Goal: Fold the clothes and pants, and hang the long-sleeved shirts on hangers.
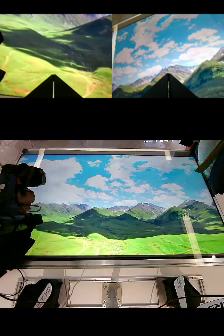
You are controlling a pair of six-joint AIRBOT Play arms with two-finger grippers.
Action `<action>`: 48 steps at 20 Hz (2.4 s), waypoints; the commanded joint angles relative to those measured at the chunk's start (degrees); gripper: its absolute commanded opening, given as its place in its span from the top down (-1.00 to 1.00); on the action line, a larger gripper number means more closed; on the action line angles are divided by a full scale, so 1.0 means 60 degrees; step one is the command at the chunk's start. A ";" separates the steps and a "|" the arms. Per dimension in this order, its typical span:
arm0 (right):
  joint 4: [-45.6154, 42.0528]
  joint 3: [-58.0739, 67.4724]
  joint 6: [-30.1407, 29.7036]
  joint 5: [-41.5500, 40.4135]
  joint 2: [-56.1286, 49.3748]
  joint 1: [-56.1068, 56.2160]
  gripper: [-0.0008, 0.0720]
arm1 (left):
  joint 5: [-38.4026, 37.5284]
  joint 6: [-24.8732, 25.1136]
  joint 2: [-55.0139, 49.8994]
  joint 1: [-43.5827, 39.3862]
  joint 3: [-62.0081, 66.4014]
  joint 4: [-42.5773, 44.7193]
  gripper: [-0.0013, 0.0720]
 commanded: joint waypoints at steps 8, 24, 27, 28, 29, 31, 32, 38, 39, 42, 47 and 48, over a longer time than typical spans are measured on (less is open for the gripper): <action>0.0004 0.0007 0.0000 0.0000 0.0004 0.0007 0.86 | 0.0000 0.0000 0.0004 -0.0007 -0.0004 0.0000 0.91; 0.0313 0.0007 0.0113 -0.1902 -0.0273 0.0011 0.86 | 0.0918 -0.0481 -0.1260 0.1078 0.0051 0.4958 -0.95; 0.0364 0.0007 0.0106 -0.1271 -0.0273 0.0011 0.85 | 0.1137 -0.0878 -0.1494 0.3166 0.0091 0.5351 -0.95; 0.0361 0.0007 0.0106 -0.0943 -0.0277 0.0011 0.75 | 0.1300 -0.0874 -0.1548 0.3905 0.0109 0.5093 -0.95; 0.0372 0.0007 0.0106 -0.0736 -0.0273 0.0011 0.56 | 0.1504 -0.0874 -0.1606 0.4656 0.0138 0.4583 -0.95; 0.0379 0.0007 0.0109 -0.0463 -0.0273 0.0015 0.13 | 0.2076 -0.0630 -0.1843 0.5839 0.0164 0.3031 -0.95; 0.0379 0.0007 0.0109 -0.0423 -0.0273 0.0058 -0.08 | 0.2200 -0.0200 -0.2113 0.6255 0.0251 0.2109 -0.95; 0.0317 0.0007 0.0102 -0.0433 -0.0277 0.1443 -0.10 | 0.0911 0.1202 -0.4211 0.6994 0.2237 0.0004 -1.00; 0.0291 0.0007 0.0106 -0.0430 -0.0277 0.1636 -0.10 | 0.0670 0.1344 -0.4437 0.7111 0.2699 0.0022 -1.00; 0.0259 0.0007 0.0109 -0.0426 -0.0277 0.2014 -0.10 | 0.0459 0.1781 -0.4911 0.7552 0.3504 -0.0066 -1.00; 0.0259 0.0007 0.0131 -0.0423 -0.0273 0.2040 -0.10 | -0.1038 0.3359 -0.6575 0.7570 0.3519 -0.1293 -1.00; 0.0262 0.0007 0.0270 -0.0419 -0.0273 0.2040 -0.10 | -0.1071 0.3304 -0.6747 0.7552 0.3519 -0.1308 -0.99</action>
